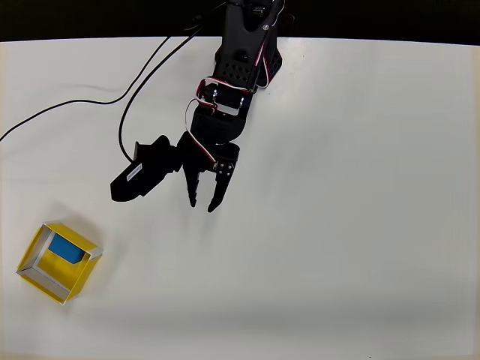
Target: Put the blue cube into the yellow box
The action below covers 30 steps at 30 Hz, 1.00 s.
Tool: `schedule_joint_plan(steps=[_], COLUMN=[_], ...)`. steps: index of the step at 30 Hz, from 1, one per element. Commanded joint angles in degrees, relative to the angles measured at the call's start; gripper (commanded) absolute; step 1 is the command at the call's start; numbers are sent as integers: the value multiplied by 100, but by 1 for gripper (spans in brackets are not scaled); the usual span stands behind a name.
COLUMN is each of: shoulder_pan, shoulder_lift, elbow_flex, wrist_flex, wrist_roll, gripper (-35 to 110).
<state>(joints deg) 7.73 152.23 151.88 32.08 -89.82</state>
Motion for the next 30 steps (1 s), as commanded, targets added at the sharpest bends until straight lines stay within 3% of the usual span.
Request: schedule_joint_plan(steps=[1, 12, 24, 30], shoulder_pan=[-299, -1037, -1002, -958], shoulder_lift=[958, 2637, 3867, 3937], elbow_flex=[0, 976, 2786, 2830], wrist_flex=[967, 2865, 2997, 3568], wrist_roll=[-18, 97, -132, -123], gripper=[7, 0, 0, 0])
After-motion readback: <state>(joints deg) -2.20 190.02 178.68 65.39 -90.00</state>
